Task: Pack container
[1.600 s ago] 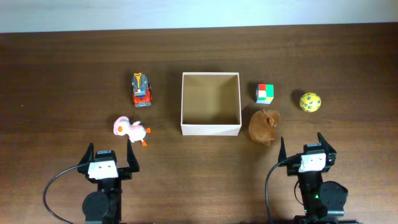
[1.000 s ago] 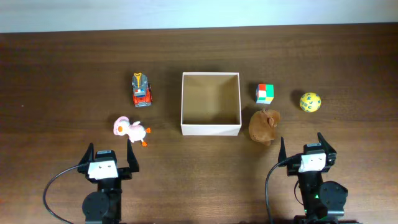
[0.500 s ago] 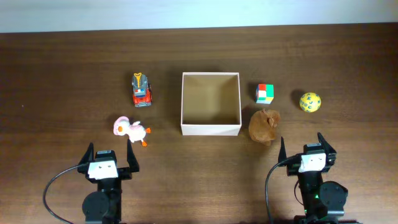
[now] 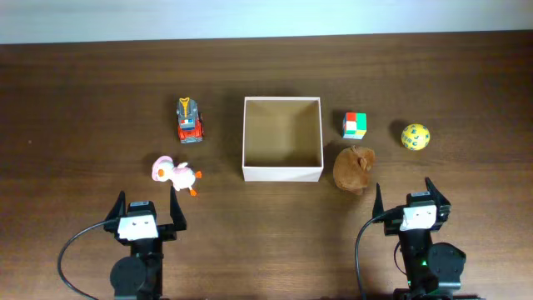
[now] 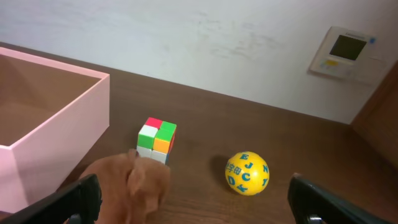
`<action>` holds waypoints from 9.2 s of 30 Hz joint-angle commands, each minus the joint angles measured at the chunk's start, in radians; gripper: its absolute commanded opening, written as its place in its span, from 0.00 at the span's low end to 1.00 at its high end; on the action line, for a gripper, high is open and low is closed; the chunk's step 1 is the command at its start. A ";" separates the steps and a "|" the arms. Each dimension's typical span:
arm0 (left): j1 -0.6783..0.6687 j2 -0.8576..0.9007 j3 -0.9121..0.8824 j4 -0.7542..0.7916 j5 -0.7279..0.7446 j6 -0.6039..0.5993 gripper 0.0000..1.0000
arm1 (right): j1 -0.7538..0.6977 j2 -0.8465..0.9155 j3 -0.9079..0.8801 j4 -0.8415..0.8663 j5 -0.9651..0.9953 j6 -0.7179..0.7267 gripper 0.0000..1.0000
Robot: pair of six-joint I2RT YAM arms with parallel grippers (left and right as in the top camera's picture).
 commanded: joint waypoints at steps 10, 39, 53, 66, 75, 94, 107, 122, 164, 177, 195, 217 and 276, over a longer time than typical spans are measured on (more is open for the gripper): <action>0.008 -0.006 -0.007 0.002 -0.014 0.016 0.99 | 0.004 -0.010 -0.008 0.002 0.021 0.093 0.99; 0.008 -0.006 -0.007 0.002 -0.014 0.016 0.99 | 0.005 0.939 0.995 -0.449 0.256 0.327 0.99; 0.008 -0.007 -0.007 0.002 -0.014 0.016 0.99 | 0.004 1.173 1.250 -0.474 -0.098 0.327 0.99; 0.008 -0.006 -0.007 0.002 -0.014 0.016 0.99 | 0.032 1.319 1.316 -0.500 -0.134 0.345 0.99; 0.008 -0.007 -0.007 0.002 -0.014 0.016 0.99 | 0.032 1.502 1.674 -0.796 -0.019 0.285 1.00; 0.008 -0.006 -0.007 0.002 -0.014 0.016 0.99 | 0.072 1.751 1.970 -1.077 0.143 0.112 0.99; 0.008 -0.006 -0.007 0.002 -0.014 0.016 0.99 | 0.121 1.930 1.970 -1.064 0.144 0.113 0.99; 0.008 -0.006 -0.007 0.002 -0.014 0.016 0.99 | 0.122 2.096 1.970 -1.007 0.121 0.302 0.96; 0.008 -0.006 -0.007 0.002 -0.014 0.016 0.99 | 0.131 2.162 1.711 -0.854 0.076 0.372 0.98; 0.008 -0.007 -0.007 0.002 -0.014 0.016 0.99 | 0.170 2.206 1.702 -0.839 0.061 0.336 0.98; 0.008 -0.007 -0.007 0.002 -0.014 0.016 0.99 | 0.154 2.223 1.669 -0.822 0.106 0.323 0.96; 0.008 -0.007 -0.007 0.002 -0.014 0.016 0.99 | 0.147 2.250 1.670 -0.771 0.107 0.349 0.84; 0.008 -0.006 -0.007 0.002 -0.014 0.016 0.99 | 0.146 2.246 1.844 -0.872 0.133 0.350 0.54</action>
